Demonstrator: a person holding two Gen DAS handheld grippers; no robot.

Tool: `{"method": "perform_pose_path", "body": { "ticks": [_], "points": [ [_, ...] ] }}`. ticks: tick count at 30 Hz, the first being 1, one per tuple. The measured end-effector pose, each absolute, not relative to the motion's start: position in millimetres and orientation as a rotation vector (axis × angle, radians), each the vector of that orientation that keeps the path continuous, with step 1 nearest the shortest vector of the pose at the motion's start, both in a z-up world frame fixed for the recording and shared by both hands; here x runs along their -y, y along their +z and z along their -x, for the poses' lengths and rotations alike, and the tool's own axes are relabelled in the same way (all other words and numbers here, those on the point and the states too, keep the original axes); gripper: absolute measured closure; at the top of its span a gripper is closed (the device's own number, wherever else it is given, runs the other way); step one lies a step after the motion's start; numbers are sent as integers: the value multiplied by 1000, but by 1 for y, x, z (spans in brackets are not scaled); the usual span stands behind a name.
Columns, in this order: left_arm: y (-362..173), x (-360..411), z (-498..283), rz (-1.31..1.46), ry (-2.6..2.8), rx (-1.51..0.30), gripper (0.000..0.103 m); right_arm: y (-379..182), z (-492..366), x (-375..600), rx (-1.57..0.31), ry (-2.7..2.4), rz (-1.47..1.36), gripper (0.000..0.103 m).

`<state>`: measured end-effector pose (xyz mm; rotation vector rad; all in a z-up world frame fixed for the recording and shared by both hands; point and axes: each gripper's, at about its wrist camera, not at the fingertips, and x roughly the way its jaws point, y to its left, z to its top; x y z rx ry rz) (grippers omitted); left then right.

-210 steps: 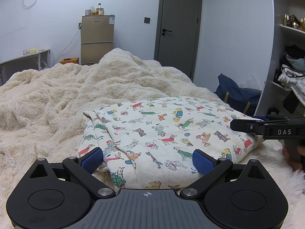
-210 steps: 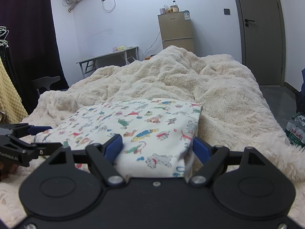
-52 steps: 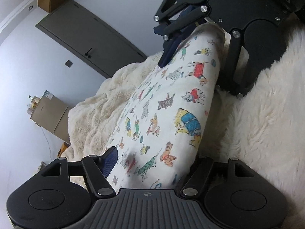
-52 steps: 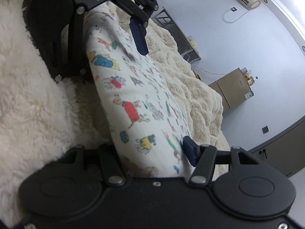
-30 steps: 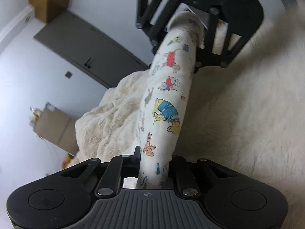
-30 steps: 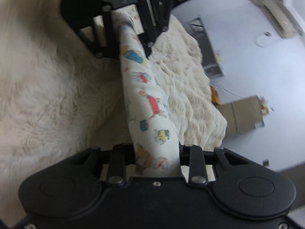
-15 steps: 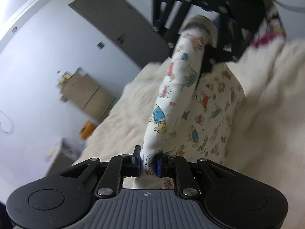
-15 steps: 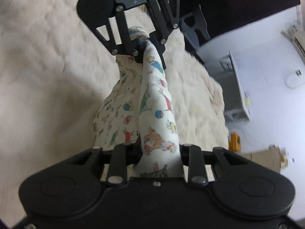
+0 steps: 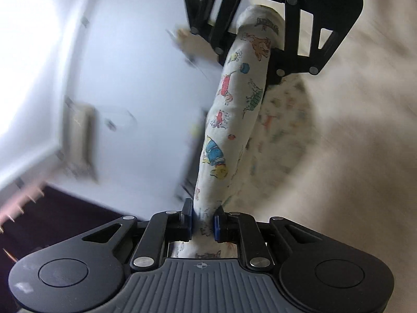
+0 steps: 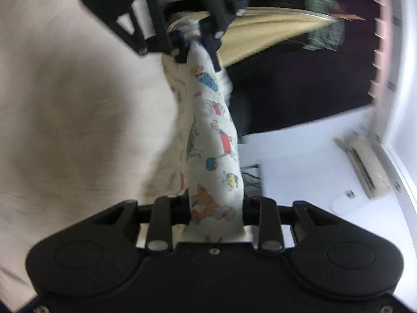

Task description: Fold clothes

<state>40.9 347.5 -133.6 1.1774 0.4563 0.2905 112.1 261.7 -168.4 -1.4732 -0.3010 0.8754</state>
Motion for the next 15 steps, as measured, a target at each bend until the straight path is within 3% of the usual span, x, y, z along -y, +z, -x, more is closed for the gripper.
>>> {"method": "perform_pose_path", "body": {
  "ticks": [2, 3, 5, 6, 7, 8, 9, 12, 15],
  "points": [
    [-207, -343, -23, -1158, 246, -607, 75, -212, -100, -264, 184, 927, 1496, 60],
    [-221, -341, -18, -1155, 244, -629, 83, -227, -94, -263, 131, 945, 1488, 62],
    [-249, -335, -2, -1133, 336, -614, 81, -247, -82, -256, 82, 948, 1466, 60],
    [-248, -335, 1, -1096, 395, -602, 73, -246, -78, -253, 107, 930, 1477, 53],
    [-247, -336, 3, -1083, 417, -602, 62, -241, -75, -251, 120, 918, 1491, 40],
    [-243, -335, 5, -1068, 450, -600, 57, -235, -74, -248, 122, 911, 1499, 34],
    [-239, -335, 5, -1053, 478, -602, 52, -229, -73, -245, 113, 908, 1501, 30],
    [-225, -332, 6, -1011, 451, -684, 50, -208, -68, -231, 81, 920, 1504, 23],
    [-206, -329, 6, -939, 386, -776, 38, -177, -62, -208, -30, 968, 1438, 23]
  ]
}}
